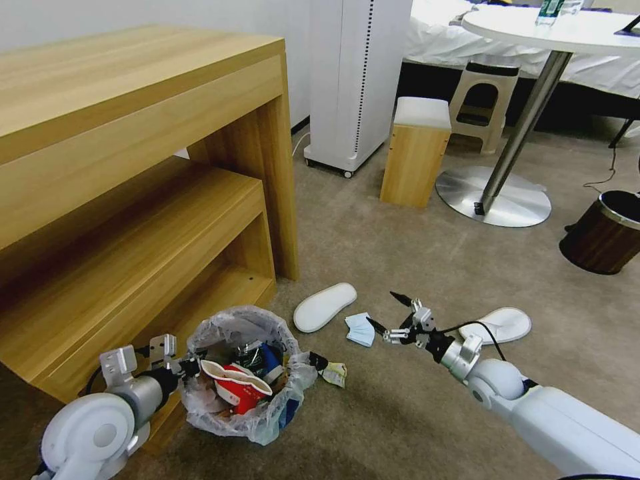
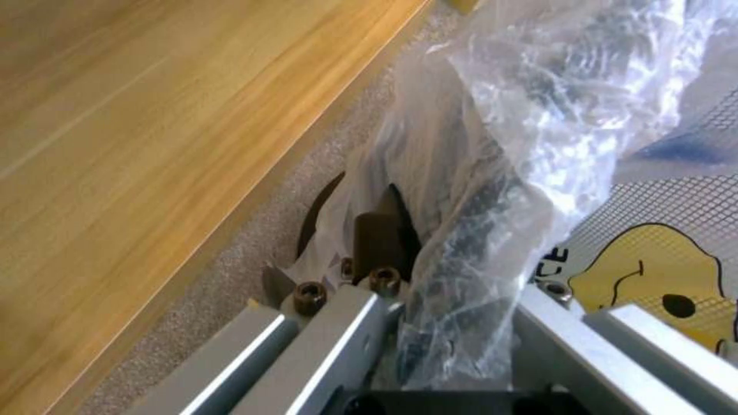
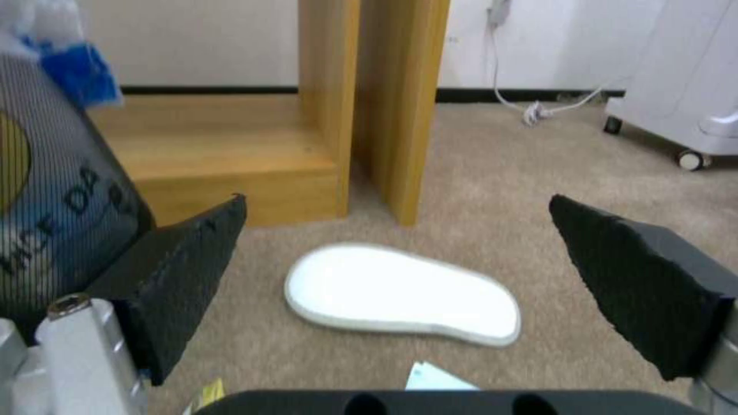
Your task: Pick up the trash bin and place the garbage on the floor into it.
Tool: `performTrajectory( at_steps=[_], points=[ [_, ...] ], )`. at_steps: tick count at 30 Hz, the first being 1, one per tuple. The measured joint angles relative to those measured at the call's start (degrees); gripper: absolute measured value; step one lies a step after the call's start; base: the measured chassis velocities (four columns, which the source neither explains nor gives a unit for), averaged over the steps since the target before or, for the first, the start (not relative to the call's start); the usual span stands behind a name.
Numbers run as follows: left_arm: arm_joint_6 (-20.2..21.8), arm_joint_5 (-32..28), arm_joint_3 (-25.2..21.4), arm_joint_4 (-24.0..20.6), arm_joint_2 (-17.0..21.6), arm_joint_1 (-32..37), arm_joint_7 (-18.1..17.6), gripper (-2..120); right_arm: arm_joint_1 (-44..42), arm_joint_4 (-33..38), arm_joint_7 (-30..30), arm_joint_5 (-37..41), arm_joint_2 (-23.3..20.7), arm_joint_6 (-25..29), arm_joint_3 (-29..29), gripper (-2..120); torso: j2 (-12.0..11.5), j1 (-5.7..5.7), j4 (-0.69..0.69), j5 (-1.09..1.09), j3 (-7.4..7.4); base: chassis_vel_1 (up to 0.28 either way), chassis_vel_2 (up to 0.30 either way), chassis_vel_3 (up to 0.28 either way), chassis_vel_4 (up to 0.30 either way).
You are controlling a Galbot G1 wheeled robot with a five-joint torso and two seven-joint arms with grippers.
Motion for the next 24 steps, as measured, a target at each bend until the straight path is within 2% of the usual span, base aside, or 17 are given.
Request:
performTrajectory(
  at_steps=[17, 24],
  points=[
    [0.0, 0.1, 0.3, 0.1, -0.2, -0.3, 0.1, 0, 1.0, -7.3, -2.7, -2.2, 1.7, 0.7, -3.9, 100, 0.0, 0.0, 0.0, 0.0, 0.0, 0.0, 0.0, 0.0, 0.0],
    [-0.1, -0.5, 0.1, 0.2, 0.0, -0.7, 0.1, 0, 2.3, -11.4, -4.4, -4.1, 3.2, 1.4, -8.3, 100, 0.0, 0.0, 0.0, -0.01, 0.0, 0.0, 0.0, 0.0, 0.0]
  ],
)
